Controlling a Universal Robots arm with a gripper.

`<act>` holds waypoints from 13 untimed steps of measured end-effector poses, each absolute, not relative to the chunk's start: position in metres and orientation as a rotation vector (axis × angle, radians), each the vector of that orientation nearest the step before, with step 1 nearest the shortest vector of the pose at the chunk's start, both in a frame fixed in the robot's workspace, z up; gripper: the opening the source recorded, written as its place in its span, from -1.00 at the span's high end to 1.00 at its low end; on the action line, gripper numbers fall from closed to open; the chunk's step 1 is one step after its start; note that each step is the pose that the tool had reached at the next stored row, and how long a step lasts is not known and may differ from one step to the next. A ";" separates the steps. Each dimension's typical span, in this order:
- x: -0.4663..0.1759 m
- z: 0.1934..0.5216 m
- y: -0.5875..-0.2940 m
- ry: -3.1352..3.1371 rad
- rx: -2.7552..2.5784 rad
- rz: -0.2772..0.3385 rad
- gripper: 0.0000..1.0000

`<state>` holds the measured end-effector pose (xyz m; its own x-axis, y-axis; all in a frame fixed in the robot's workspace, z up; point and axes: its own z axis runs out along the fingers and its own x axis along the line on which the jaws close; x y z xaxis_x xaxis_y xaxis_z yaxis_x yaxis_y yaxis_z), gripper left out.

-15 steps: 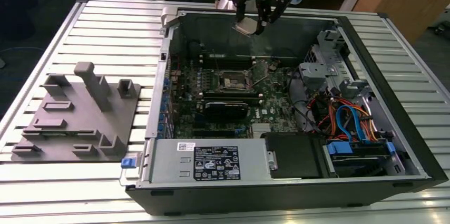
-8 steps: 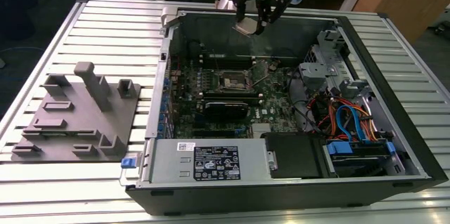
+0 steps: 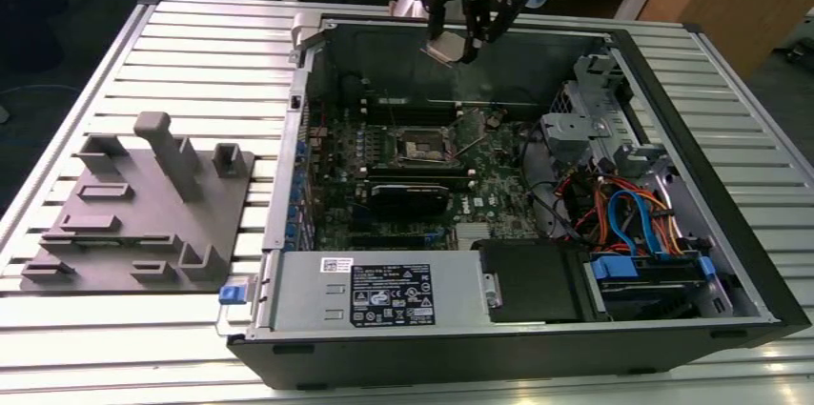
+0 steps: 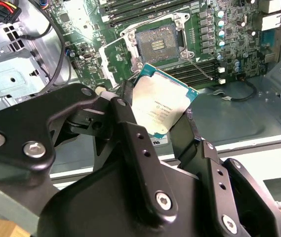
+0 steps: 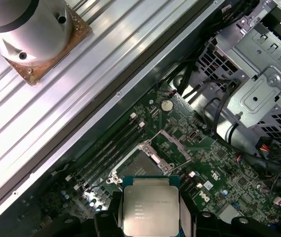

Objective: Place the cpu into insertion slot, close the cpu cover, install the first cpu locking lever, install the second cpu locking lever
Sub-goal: 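Place the cpu into insertion slot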

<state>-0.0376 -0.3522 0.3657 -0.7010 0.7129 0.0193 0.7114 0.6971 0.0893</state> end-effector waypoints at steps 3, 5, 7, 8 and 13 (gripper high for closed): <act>-0.038 0.366 -0.352 2.873 1.220 0.140 -0.08; -0.038 0.366 -0.352 2.869 1.228 0.140 -0.08; -0.038 0.366 -0.352 2.866 1.235 0.140 -0.08; -0.038 0.366 -0.352 2.865 1.238 0.140 -0.08; -0.038 0.366 -0.352 2.852 1.266 0.140 -0.08</act>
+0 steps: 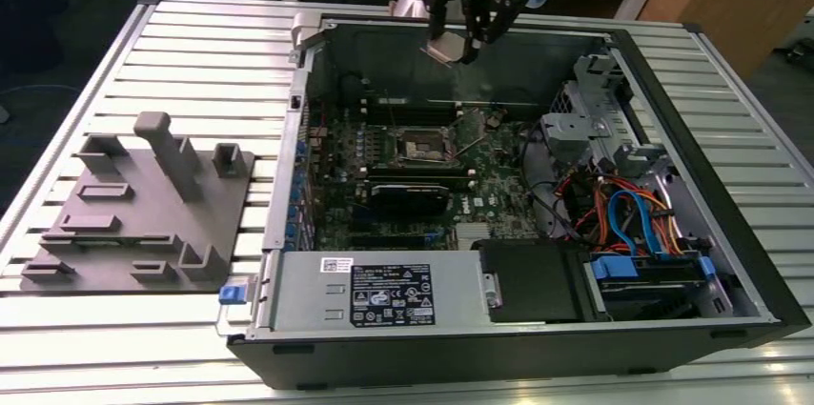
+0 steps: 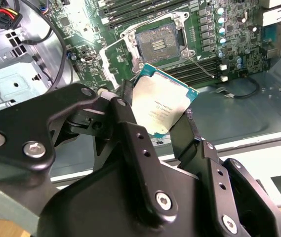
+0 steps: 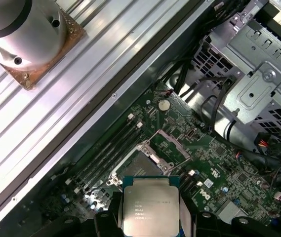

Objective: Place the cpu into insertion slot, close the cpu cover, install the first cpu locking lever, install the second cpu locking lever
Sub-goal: 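Place the cpu into insertion slot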

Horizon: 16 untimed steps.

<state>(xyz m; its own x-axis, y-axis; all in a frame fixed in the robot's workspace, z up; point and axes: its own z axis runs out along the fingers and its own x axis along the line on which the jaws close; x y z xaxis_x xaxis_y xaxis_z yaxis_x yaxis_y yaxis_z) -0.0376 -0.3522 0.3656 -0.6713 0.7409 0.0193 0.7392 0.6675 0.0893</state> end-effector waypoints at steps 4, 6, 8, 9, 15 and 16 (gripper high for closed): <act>-0.038 0.366 -0.352 2.829 1.313 0.139 -0.08; -0.038 0.365 -0.352 2.809 1.352 0.139 -0.08; -0.038 0.365 -0.352 2.783 1.401 0.137 -0.08; -0.038 0.365 -0.352 2.769 1.426 0.137 -0.08; -0.038 0.365 -0.352 2.728 1.498 0.135 -0.08; -0.038 0.365 -0.352 2.727 1.500 0.135 -0.08</act>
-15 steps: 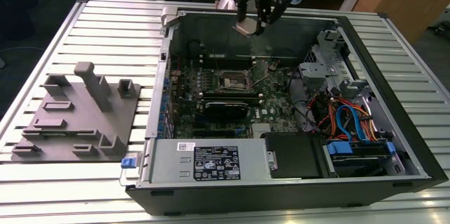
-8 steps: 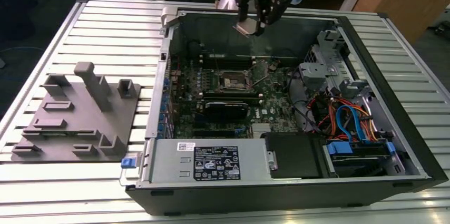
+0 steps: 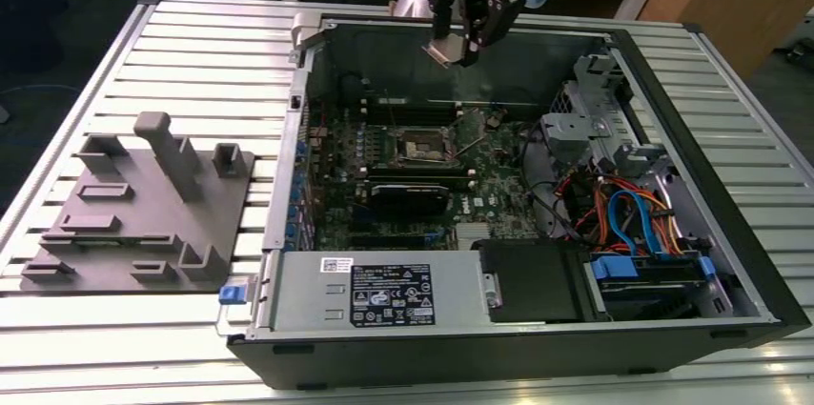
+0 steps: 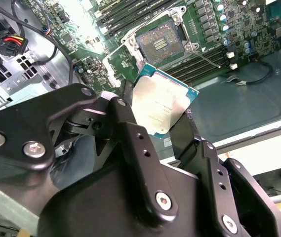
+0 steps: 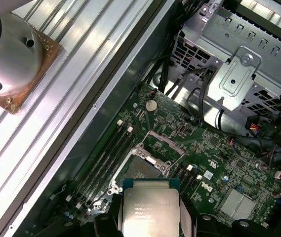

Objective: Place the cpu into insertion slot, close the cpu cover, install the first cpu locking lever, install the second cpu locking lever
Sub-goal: 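Place the cpu into insertion slot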

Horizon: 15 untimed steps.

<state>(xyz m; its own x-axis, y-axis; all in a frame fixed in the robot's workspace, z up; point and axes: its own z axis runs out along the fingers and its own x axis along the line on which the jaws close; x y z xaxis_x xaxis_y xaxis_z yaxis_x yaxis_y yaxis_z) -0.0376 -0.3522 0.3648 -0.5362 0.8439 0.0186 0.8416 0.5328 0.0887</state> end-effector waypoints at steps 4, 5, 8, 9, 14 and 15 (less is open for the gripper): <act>-0.038 0.365 -0.352 2.726 1.501 0.135 -0.08; -0.038 0.365 -0.352 2.726 1.501 0.135 -0.08; -0.038 0.365 -0.352 2.726 1.501 0.135 -0.08; -0.038 0.365 -0.352 2.726 1.501 0.135 -0.08; -0.038 0.364 -0.352 2.712 1.525 0.135 -0.08; -0.038 0.364 -0.352 2.700 1.545 0.134 -0.08</act>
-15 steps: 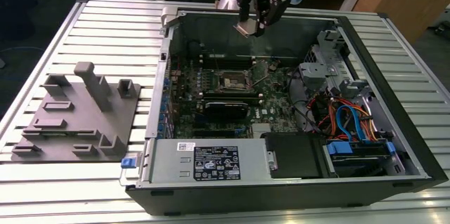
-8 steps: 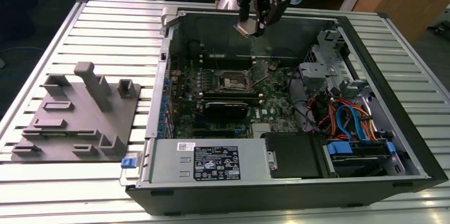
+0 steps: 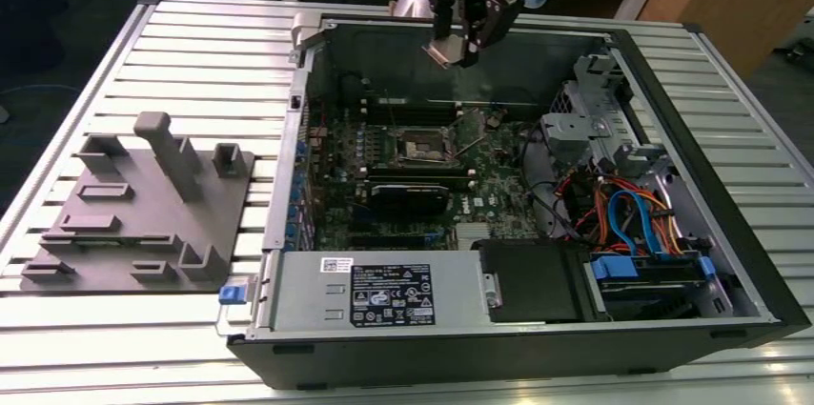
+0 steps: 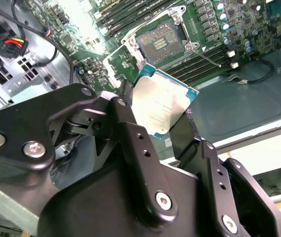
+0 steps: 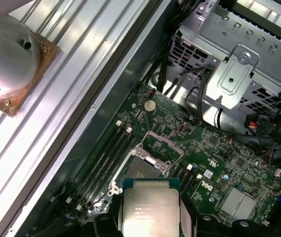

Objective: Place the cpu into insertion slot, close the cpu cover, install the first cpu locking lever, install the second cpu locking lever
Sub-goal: 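Place the cpu into insertion slot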

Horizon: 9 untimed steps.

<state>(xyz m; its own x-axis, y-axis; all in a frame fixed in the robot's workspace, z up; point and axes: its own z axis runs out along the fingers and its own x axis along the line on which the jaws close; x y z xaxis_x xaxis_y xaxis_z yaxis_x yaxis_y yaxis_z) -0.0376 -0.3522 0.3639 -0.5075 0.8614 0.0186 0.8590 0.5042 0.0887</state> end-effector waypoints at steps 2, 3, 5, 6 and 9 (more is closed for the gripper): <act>-0.038 0.363 -0.352 2.671 1.592 0.134 -0.08; -0.038 0.363 -0.352 2.654 1.618 0.133 -0.08; -0.038 0.362 -0.352 2.624 1.664 0.132 -0.08; -0.038 0.361 -0.352 2.608 1.687 0.132 -0.08; -0.038 0.359 -0.352 2.560 1.756 0.130 -0.08</act>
